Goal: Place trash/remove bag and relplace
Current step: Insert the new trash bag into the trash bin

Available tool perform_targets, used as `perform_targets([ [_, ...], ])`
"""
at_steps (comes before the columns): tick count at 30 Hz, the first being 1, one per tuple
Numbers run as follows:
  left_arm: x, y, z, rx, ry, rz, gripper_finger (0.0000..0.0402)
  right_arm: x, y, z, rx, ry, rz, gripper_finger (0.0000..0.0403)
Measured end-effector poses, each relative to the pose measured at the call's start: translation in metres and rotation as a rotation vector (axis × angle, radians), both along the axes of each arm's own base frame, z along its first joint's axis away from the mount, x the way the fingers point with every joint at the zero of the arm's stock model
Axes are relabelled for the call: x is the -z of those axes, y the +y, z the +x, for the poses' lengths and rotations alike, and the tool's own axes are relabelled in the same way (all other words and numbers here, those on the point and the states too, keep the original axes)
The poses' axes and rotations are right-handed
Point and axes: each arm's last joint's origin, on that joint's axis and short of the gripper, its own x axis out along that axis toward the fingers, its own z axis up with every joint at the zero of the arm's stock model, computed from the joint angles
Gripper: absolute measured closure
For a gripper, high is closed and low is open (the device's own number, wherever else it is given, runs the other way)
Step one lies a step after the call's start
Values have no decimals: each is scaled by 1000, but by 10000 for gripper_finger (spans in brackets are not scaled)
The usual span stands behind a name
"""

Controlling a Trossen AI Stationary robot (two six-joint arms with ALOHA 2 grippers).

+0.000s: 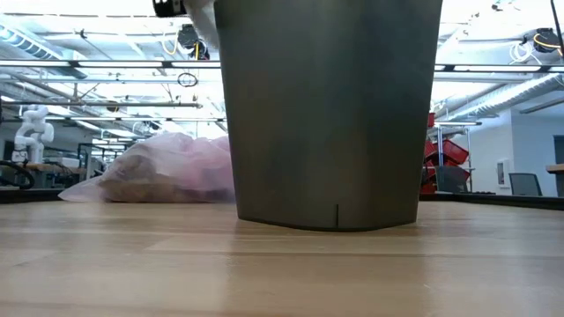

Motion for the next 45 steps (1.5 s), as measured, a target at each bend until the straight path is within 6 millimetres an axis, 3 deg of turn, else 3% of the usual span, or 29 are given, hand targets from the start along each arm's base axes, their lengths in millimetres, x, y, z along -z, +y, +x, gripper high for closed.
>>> perform_targets([
  [7,23,6,-5,-55,-56,-33,402,3,-5,-2,67,55,9,403],
  [14,43,20,-6,-102,-46,-22,402,22,-5,0,137,129,42,403],
  [30,50,41,10,-105,-166,26,402,28,-8,3,229,133,66,396],
  [37,80,40,10,-118,-148,-56,402,28,-7,3,231,143,86,308],
  [45,79,40,12,-112,-178,-59,402,8,-8,0,180,125,160,171],
])
